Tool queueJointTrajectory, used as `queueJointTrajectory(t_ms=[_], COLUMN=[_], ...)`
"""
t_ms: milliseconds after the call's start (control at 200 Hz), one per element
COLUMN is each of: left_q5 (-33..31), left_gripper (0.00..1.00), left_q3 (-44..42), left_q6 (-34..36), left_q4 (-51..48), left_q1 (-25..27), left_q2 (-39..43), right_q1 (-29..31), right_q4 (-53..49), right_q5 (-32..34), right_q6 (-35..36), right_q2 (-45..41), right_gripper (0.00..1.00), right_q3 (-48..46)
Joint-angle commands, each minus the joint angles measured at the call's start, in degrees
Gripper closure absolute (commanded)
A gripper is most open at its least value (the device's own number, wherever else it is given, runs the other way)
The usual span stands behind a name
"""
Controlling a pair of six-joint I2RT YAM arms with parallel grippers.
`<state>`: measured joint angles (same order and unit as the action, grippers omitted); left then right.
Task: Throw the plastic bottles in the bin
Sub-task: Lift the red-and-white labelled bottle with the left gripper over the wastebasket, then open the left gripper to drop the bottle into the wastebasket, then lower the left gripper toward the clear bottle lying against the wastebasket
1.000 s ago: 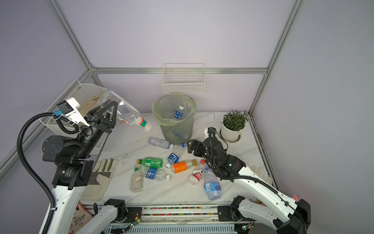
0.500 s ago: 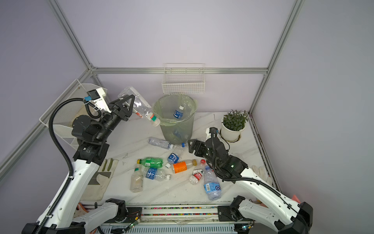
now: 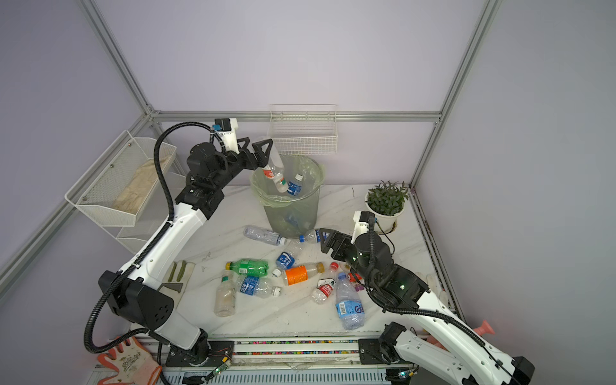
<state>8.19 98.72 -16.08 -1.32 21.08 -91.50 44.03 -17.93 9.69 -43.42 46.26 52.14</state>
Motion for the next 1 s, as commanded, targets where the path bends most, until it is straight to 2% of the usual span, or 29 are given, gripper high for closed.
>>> queueJointTrajectory(t_ms=[0,125,245,565,995], left_q5=[-4.1,-5.8,-4.9,-4.9,-8.5], left_gripper=[0.00,0.00,0.00,0.00,0.00], left_q3=[2.7,2.4,2.0,-1.8,-16.0], left_q6=[10.1,11.1,10.9,10.8,8.6], left_q4=[3.8,3.3,2.9,3.1,2.7], left_q1=[4.3,5.2,5.5,8.0,10.3], left_q2=[7.7,9.9,12.3,17.2,27.9], right_q1=[-0.2,-0.3,-0.3,-0.2,-0.2], right_q4=[-1.4,-0.5,0.0,0.1,1.6], right_q5=[1.9,0.8,-0.4,0.0,-1.6], right_q6=[-0.2,0.4,0.8,0.7,0.6], right_q2=[-1.4,0.6,2.6,2.7,6.2], right_gripper=[0.05,0.04,0.04,0.04,0.03], right_q3=[-1.5,-1.2,-0.3,-0.8,-1.9])
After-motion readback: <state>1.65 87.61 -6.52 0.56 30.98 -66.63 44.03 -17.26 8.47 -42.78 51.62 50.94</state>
